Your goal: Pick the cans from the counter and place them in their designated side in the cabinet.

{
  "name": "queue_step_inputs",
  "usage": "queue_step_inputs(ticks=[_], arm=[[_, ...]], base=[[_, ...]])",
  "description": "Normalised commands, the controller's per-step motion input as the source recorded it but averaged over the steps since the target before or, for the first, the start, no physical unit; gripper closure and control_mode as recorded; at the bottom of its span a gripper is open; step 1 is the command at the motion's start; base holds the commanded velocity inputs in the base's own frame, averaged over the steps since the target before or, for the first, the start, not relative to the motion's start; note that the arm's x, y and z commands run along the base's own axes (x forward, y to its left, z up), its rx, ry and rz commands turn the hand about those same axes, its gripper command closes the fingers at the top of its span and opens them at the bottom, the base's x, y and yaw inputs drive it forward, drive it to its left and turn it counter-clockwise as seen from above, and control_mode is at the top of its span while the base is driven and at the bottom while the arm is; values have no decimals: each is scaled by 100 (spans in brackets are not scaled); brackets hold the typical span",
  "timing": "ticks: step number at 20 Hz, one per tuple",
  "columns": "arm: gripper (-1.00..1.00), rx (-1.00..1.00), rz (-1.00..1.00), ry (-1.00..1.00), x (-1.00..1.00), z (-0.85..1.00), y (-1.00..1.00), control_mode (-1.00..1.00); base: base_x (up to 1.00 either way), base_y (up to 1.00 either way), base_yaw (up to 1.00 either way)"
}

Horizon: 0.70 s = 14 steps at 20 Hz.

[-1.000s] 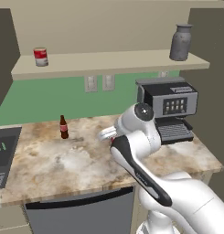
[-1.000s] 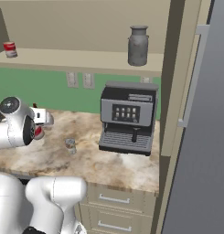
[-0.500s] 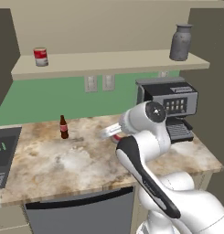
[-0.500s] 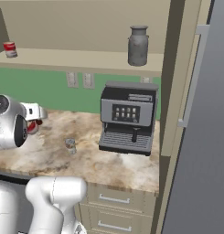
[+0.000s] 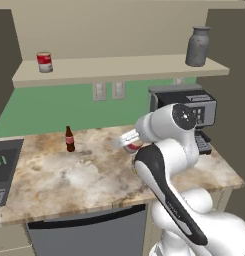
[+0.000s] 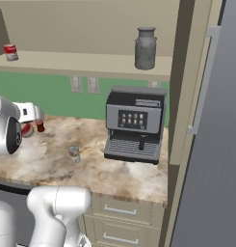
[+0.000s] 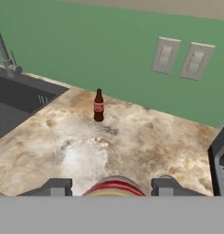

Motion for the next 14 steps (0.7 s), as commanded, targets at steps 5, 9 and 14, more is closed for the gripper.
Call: queue_step_inputs(ticks=[5,9,14], arm=[[100,0,4,0,-23,46,0,-100],[100,0,4,0,-18,42,0,-100],[100,0,3,-1,-20,41,0,-100]], base=[[0,0,0],[0,0,0],[0,0,0]])
